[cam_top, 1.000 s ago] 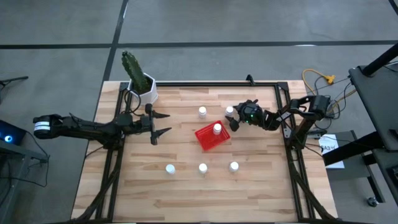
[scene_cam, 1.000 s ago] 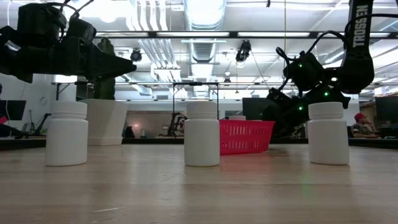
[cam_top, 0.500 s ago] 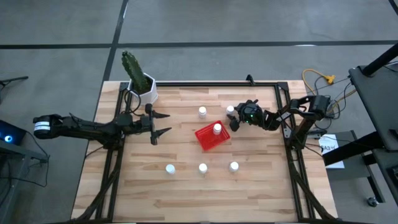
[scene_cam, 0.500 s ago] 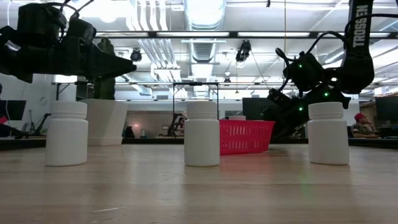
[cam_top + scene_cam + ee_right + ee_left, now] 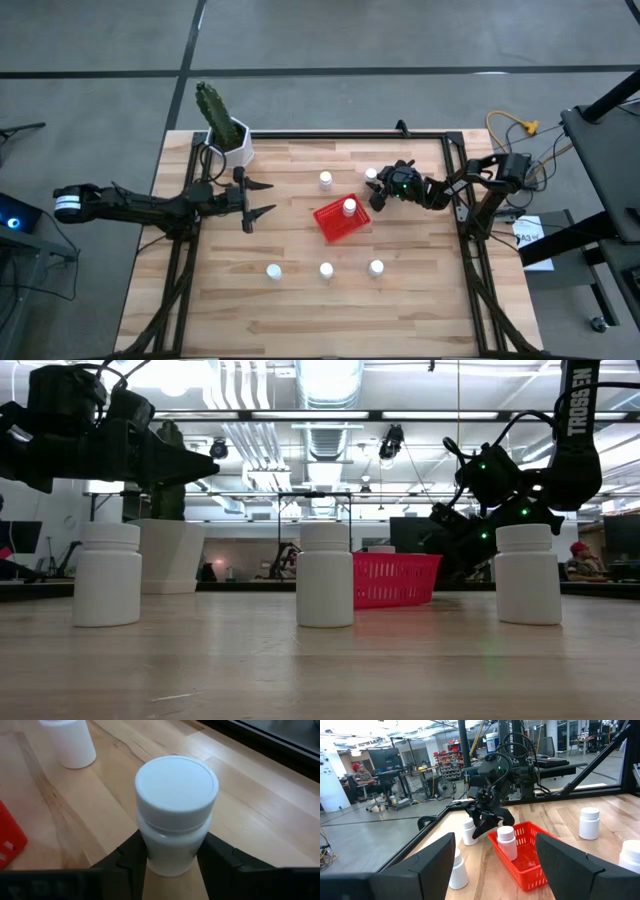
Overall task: Pick and place pill bottles into a basket
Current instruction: Put the white pill bottle into the red bin
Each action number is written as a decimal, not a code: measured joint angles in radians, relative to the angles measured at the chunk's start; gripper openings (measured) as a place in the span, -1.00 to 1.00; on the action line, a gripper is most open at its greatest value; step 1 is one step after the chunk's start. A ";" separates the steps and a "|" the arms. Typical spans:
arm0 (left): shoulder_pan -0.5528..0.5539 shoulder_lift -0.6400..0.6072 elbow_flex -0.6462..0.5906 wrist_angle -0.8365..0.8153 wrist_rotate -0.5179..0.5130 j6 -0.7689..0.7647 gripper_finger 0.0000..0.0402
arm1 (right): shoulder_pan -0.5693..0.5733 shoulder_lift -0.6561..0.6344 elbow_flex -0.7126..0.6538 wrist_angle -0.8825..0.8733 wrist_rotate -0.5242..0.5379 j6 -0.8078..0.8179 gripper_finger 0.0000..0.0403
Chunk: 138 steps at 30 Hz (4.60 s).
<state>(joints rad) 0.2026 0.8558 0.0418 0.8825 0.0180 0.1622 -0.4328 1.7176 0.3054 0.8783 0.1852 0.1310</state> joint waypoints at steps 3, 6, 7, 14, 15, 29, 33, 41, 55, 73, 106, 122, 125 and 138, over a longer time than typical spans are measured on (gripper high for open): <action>0.000 0.000 0.000 0.000 0.000 0.000 0.29 | 0.000 0.000 0.000 -0.001 0.000 0.000 -0.31; 0.000 0.000 0.000 0.000 0.000 0.000 0.29 | 0.000 0.000 0.000 -0.002 -0.001 0.000 -0.31; 0.000 0.000 0.000 0.000 0.000 0.000 0.29 | 0.000 0.000 0.000 -0.003 -0.001 0.000 -0.32; 0.000 -0.001 0.000 0.000 0.000 0.000 0.29 | 0.000 -0.007 0.002 -0.010 -0.002 -0.013 -0.32; 0.000 -0.001 0.000 0.000 0.000 0.000 0.29 | 0.000 -0.008 0.006 -0.011 -0.002 -0.015 -0.33; 0.000 -0.001 0.000 -0.001 -0.013 -0.001 0.29 | 0.001 -0.150 0.104 -0.189 -0.063 -0.067 -0.33; 0.000 -0.001 0.016 -0.011 -0.020 0.001 0.29 | 0.001 -0.246 0.144 -0.325 -0.066 -0.098 -0.33; 0.001 0.001 0.103 -0.090 -0.010 0.029 0.29 | 0.001 -0.418 0.194 -0.435 -0.196 -0.129 -0.33; 0.006 0.120 0.447 -0.613 0.020 0.115 0.29 | 0.005 -0.445 0.206 -0.442 -0.380 -0.101 -0.33; 0.007 0.322 1.053 -1.343 0.038 0.370 0.29 | 0.018 -0.446 0.232 -0.461 -0.596 -0.108 -0.33; 0.005 0.607 1.400 -1.470 0.345 0.473 0.29 | 0.078 -0.446 0.232 -0.426 -0.695 -0.104 -0.33; 0.005 0.741 1.543 -1.464 0.520 0.498 0.29 | 0.095 -0.444 0.232 -0.385 -0.692 -0.105 -0.33; 0.004 0.741 1.559 -1.456 0.558 0.500 0.29 | 0.095 -0.444 0.232 -0.375 -0.692 -0.109 -0.33; 0.015 0.794 1.569 -1.369 0.649 0.473 0.29 | 0.123 -0.428 0.232 -0.363 -0.691 -0.136 -0.33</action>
<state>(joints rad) 0.2179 1.6496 1.6109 -0.4866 0.6665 0.6350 -0.3099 1.2897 0.5370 0.5154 -0.5061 -0.0048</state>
